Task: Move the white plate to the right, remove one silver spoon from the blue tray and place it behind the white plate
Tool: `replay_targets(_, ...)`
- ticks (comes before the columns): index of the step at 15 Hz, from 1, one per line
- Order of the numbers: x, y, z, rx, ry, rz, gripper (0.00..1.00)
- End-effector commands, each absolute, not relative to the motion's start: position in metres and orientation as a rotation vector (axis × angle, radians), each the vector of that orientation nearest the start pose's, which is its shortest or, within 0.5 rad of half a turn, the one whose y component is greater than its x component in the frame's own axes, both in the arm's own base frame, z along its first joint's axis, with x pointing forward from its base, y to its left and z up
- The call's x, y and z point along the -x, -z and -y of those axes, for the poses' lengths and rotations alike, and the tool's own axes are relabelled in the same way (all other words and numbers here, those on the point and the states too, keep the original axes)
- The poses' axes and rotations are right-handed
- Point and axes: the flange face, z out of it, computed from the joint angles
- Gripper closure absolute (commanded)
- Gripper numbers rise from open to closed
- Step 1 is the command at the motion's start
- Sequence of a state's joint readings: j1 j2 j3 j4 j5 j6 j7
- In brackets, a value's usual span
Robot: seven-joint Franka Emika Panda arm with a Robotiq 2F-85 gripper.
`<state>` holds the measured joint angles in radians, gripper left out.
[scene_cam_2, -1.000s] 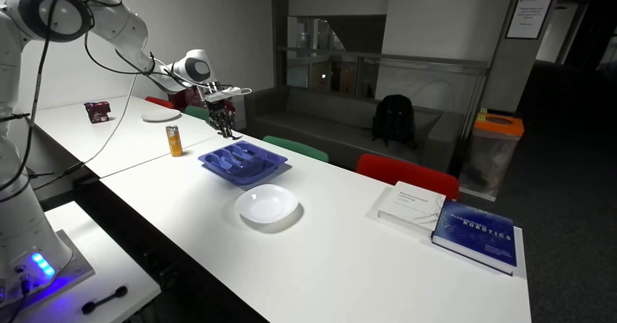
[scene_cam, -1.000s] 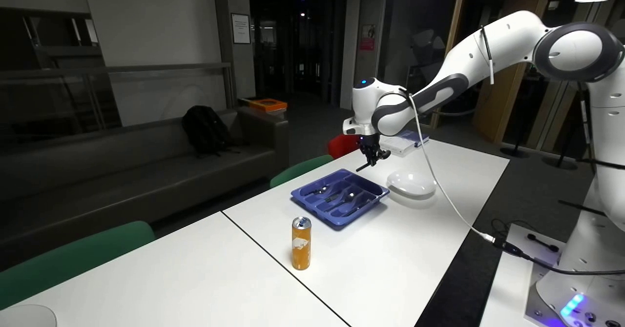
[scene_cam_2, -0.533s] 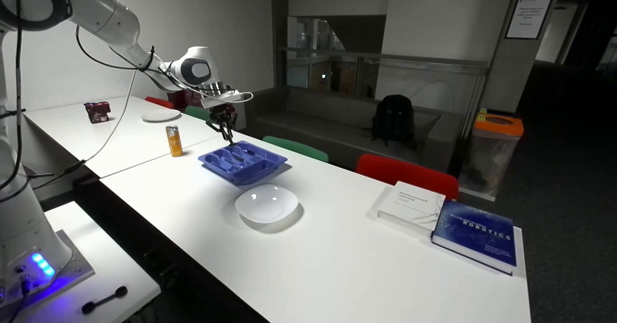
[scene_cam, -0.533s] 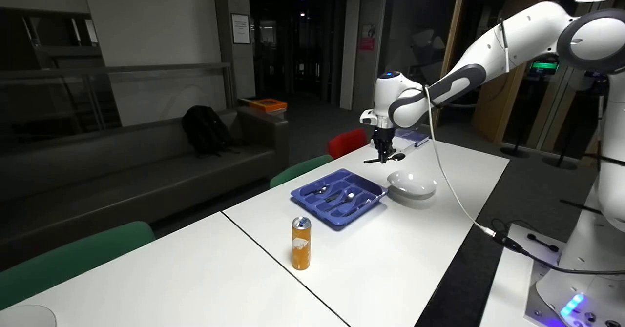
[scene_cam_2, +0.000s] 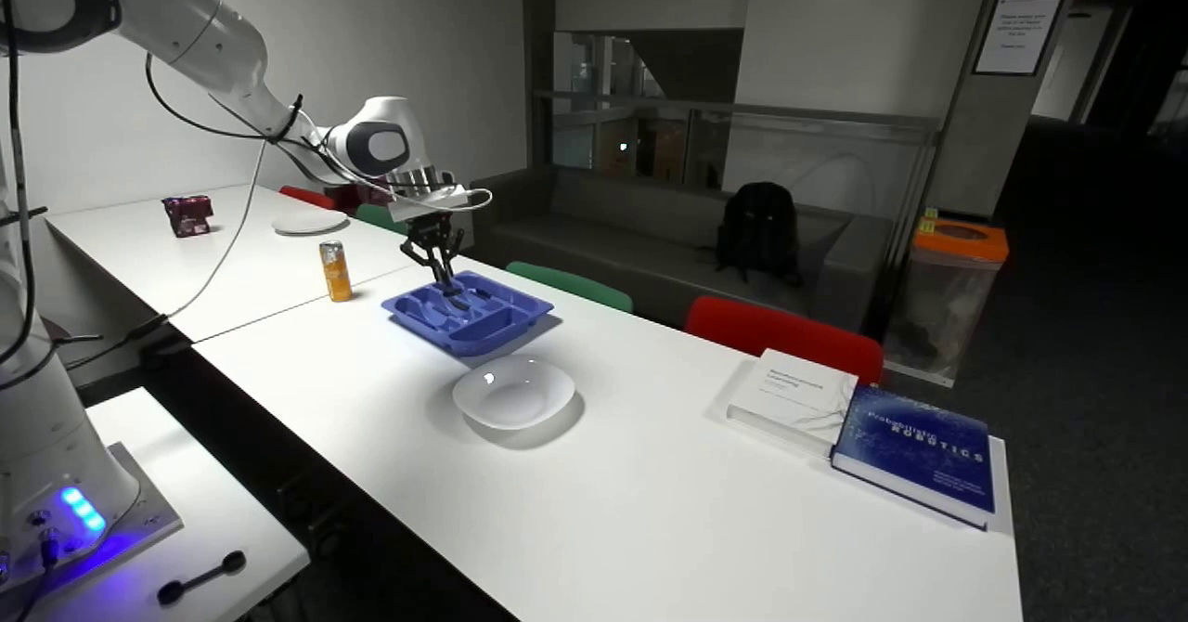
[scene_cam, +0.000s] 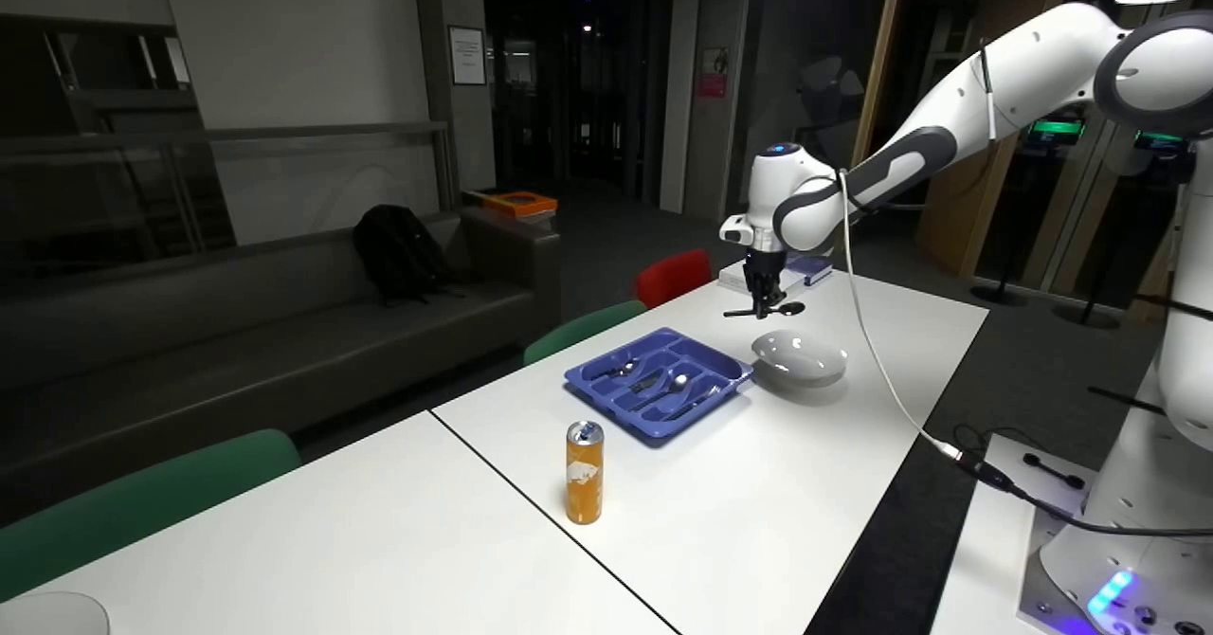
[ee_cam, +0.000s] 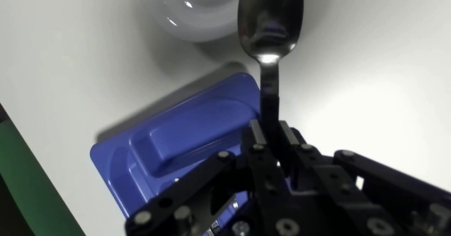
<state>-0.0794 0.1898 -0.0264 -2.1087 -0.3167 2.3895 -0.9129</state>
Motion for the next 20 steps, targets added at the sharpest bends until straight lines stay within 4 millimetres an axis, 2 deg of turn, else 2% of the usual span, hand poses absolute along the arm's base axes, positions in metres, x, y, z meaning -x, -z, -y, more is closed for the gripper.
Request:
replay_targets(1,-0.576,-0.335,0.065,2.946,-0.044,1.645,0.87)
replay_targets(10,-0.574,-0.332,0.063,2.939,-0.036,1.629,0.87)
replay_targets(11,-0.577,-0.332,0.065,2.927,-0.051,1.641,0.97)
replay_targets(12,-0.581,-0.333,0.067,2.912,-0.066,1.661,0.97)
replay_targets(17,-0.607,-0.338,0.097,2.705,-0.078,1.836,0.97)
replay_targets(20,-0.625,-0.341,0.129,2.594,-0.051,1.876,0.97)
